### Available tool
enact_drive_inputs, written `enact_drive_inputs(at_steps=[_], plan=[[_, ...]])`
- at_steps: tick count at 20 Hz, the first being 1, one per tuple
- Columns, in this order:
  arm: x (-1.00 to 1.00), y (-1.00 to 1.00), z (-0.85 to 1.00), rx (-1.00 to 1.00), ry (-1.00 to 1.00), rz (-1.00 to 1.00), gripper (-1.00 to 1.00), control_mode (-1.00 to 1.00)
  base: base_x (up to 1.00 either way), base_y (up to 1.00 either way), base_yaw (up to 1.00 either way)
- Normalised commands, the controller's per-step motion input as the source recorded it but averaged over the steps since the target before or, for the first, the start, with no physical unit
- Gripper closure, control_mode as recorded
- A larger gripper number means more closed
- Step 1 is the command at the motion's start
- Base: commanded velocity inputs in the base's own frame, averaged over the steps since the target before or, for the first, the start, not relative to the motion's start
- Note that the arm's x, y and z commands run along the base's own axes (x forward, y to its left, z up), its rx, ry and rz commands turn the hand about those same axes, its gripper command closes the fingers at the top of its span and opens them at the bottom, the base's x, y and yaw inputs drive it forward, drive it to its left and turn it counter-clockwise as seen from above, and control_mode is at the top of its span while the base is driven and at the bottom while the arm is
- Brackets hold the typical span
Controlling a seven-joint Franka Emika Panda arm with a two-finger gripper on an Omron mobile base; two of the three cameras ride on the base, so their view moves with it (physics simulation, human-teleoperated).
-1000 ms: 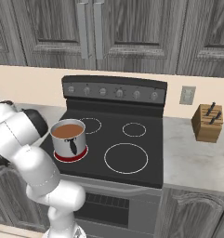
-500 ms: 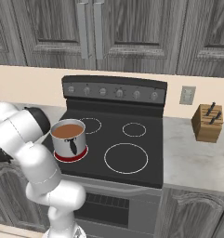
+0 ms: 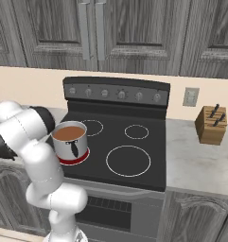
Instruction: Pick up the sugar cube(s) and place them in the saucepan with hot chocolate.
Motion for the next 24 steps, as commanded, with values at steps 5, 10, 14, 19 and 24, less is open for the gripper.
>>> enact_drive_inputs(at_steps=[5, 10, 14, 19, 24], plan=[[0.19, 0.07, -0.09, 0.00, 0.00, 0.00, -1.00, -1.00, 0.00, 0.00, 0.00], [0.24, 0.03, -0.02, 0.00, -0.02, 0.00, -1.00, -1.00, 0.00, 0.00, 0.00], [0.05, 0.05, 0.00, 0.00, -0.03, 0.00, -1.00, -1.00, 0.00, 0.00, 0.00], [0.00, 0.05, 0.00, 0.00, -0.01, 0.00, -1.00, -1.00, 0.00, 0.00, 0.00], [0.05, 0.00, 0.00, 0.00, -0.03, 0.00, -1.00, -1.00, 0.00, 0.00, 0.00]])
